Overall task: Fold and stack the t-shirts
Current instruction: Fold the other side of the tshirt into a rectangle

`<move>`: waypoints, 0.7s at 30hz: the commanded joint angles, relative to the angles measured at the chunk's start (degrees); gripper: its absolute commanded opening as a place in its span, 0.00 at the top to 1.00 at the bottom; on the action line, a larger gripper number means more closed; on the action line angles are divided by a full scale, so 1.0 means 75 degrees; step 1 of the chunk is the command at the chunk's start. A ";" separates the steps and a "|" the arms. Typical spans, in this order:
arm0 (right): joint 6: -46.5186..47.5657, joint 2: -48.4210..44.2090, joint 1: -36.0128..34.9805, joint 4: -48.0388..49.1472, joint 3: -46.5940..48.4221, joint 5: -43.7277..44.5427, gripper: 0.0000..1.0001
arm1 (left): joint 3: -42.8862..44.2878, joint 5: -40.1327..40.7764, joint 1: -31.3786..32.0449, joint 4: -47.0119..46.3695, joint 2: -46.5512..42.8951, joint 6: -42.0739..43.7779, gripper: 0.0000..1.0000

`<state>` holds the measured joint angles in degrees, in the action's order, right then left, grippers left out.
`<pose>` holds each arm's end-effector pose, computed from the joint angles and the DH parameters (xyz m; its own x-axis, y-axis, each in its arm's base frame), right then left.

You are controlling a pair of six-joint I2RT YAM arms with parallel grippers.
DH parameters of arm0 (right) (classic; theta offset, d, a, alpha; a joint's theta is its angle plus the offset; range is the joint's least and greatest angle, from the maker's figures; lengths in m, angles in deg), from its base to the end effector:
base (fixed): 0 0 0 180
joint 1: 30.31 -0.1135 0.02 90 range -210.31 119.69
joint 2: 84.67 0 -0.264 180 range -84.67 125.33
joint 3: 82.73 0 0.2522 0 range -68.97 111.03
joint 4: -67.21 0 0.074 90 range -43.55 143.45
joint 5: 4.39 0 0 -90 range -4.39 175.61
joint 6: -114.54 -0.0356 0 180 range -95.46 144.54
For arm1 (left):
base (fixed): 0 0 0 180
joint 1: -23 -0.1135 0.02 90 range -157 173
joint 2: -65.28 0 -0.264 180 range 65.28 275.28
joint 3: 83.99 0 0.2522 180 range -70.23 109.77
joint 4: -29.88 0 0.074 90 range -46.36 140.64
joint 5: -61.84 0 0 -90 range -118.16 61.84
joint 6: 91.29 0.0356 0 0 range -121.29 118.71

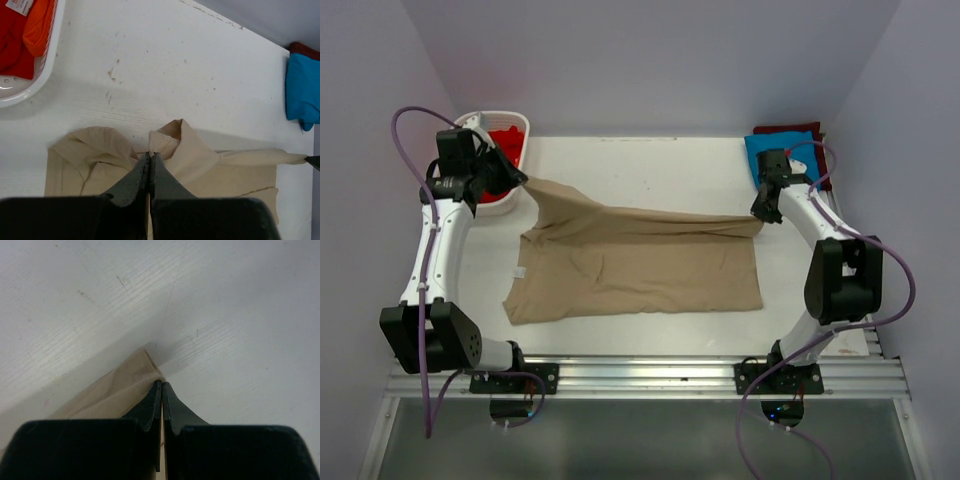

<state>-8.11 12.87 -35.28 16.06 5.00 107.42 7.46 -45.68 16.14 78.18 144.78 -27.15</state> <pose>0.3549 0.0176 0.2387 -0.6798 0.4437 -0.5840 0.5535 0.8328 -0.0116 0.3047 0.0259 0.3613 -0.5849 -0.4893 -0.6469 -0.1426 0.8472 -0.5119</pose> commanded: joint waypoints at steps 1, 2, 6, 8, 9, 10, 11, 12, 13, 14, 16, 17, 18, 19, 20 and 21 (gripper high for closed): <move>0.0134 -0.0453 0.0042 0.0028 0.0016 0.0070 1.00 | -0.0010 -0.0335 -0.0094 0.0011 -0.0380 0.0063 1.00; 0.0134 -0.0535 0.0042 0.0039 -0.0054 -0.0035 1.00 | -0.0162 -0.0371 -0.0094 0.0046 -0.0463 0.0051 1.00; 0.0157 -0.1004 0.0030 0.0180 -0.0534 -0.0293 1.00 | -0.0514 -0.0476 -0.0082 0.0280 -0.0955 0.0027 1.00; 0.0180 -0.1274 0.0030 0.0180 -0.0663 -0.0410 1.00 | -0.0667 -0.0372 -0.0059 0.0573 -0.1190 0.0050 1.00; 0.0192 -0.1379 0.0042 0.0134 -0.0757 -0.0434 1.00 | -0.0760 -0.0325 -0.0013 0.0725 -0.1330 0.0051 1.00; 0.0227 -0.1473 0.0030 0.0110 -0.0816 -0.0469 1.00 | -0.0958 -0.0324 -0.0001 0.0807 -0.1389 0.0062 1.00; 0.0239 -0.1636 0.0042 0.0110 -0.0863 -0.0504 1.00 | -0.1076 -0.0348 0.0011 0.0889 -0.1436 0.0051 1.00; 0.0251 -0.1707 0.0030 0.0040 -0.0956 -0.0574 1.00 | -0.1205 -0.0394 0.0011 0.0960 -0.1506 0.0085 1.00; 0.0274 -0.1789 0.0042 0.0016 -0.0992 -0.0610 1.00 | -0.1392 -0.0337 0.0011 0.1169 -0.1600 0.0097 1.00; 0.0274 -0.1941 0.0030 -0.0019 -0.1050 -0.0622 1.00 | -0.1498 -0.0255 0.0011 0.1264 -0.1647 0.0109 1.00; 0.0321 -0.2047 0.0042 -0.0089 -0.1156 -0.0669 1.00 | -0.1883 -0.0103 0.0011 0.1393 -0.1834 0.0144 1.00; 0.0333 -0.2094 0.0042 -0.0089 -0.1203 -0.0680 1.00 | -0.2014 -0.0079 0.0011 0.1440 -0.1881 0.0144 1.00; 0.0345 -0.2153 0.0030 -0.0124 -0.1308 -0.0715 1.00 | -0.2166 -0.0090 0.0011 0.1522 -0.1928 0.0179 1.00; 0.0356 -0.2165 0.0042 -0.0113 -0.1367 -0.0832 1.00 | -0.2388 -0.0044 0.0011 0.1604 -0.1929 0.0191 1.00; 0.0356 -0.2188 0.0042 -0.0124 -0.1425 -0.0891 1.00 | -0.2506 -0.0043 0.0011 0.1675 -0.1929 0.0203 1.00; 0.0356 -0.2200 0.0042 -0.0136 -0.1553 -0.0926 1.00 | -0.2635 -0.0078 0.0011 0.1722 -0.1975 0.0215 1.00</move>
<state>-6.60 -1.95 -35.22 16.15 -4.85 101.95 -10.04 -46.79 16.27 87.95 131.47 -27.02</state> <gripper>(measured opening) 0.010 0.013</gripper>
